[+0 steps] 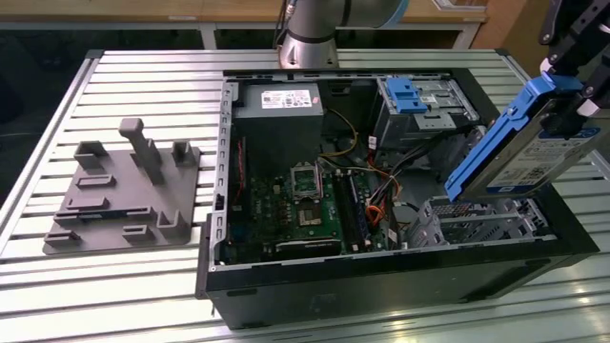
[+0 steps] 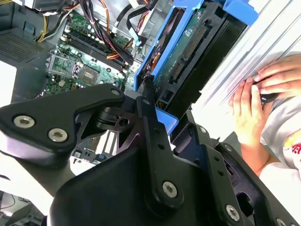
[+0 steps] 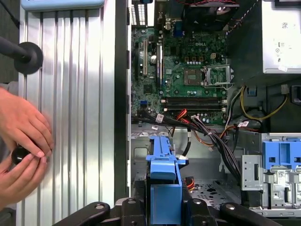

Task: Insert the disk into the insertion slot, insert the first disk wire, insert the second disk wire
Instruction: 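Insert the disk into the insertion slot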

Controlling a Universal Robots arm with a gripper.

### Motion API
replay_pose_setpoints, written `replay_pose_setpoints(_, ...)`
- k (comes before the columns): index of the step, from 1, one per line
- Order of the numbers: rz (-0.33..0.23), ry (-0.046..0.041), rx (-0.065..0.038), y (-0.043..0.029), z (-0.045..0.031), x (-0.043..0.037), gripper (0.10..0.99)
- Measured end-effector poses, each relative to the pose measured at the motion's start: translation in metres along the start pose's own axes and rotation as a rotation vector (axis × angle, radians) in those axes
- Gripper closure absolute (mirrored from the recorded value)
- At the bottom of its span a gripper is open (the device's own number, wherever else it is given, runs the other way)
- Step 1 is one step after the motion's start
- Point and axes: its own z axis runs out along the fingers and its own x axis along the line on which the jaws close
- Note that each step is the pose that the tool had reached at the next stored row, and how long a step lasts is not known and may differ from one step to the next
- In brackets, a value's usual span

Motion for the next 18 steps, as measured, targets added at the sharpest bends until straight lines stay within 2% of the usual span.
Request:
replay_pose_setpoints(3,0.0,-0.0055,0.0,0.0,0.0001,0.0001,0.722)
replay_pose_setpoints(11,-0.001,-0.035,0.004,0.0002,0.0,0.0,0.722)
replay_pose_setpoints(18,-0.001,-0.0367,0.004,0.0002,0.0,0.0,0.722)
